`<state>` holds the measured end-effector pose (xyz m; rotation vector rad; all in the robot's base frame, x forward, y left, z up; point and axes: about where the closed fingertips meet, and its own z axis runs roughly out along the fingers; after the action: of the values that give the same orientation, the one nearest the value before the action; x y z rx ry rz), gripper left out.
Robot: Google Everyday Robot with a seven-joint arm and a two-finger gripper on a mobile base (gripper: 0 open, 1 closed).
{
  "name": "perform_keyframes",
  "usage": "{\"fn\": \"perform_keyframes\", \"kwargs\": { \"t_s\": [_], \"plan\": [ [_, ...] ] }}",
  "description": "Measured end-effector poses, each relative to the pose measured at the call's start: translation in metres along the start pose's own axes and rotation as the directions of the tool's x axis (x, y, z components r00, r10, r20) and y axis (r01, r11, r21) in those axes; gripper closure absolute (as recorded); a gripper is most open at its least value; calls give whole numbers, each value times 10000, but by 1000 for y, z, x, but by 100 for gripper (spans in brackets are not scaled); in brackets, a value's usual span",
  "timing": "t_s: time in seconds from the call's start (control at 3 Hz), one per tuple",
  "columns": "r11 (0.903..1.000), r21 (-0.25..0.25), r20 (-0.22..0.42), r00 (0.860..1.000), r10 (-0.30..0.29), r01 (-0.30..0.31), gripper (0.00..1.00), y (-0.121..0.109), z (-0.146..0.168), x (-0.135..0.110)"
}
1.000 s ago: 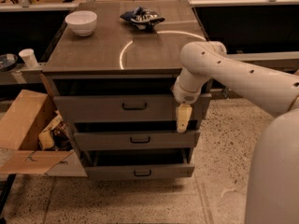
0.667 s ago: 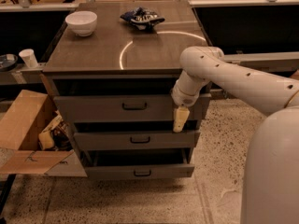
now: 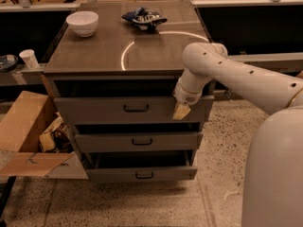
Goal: Open top drawer
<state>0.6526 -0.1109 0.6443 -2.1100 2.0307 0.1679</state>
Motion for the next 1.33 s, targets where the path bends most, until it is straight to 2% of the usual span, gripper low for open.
{"fn": "perform_keyframes", "kwargs": {
  "t_s": [0.33, 0.67, 1.0, 1.33],
  "plan": [
    [10000, 0, 0, 10000, 0, 0, 89, -2, -2, 0],
    [9999, 162, 110, 9999, 12, -14, 100, 18, -9, -3],
    [9993, 384, 242, 9997, 30, -40, 81, 31, -15, -7],
    [9993, 384, 242, 9997, 30, -40, 58, 31, -15, -7]
  ]
}}
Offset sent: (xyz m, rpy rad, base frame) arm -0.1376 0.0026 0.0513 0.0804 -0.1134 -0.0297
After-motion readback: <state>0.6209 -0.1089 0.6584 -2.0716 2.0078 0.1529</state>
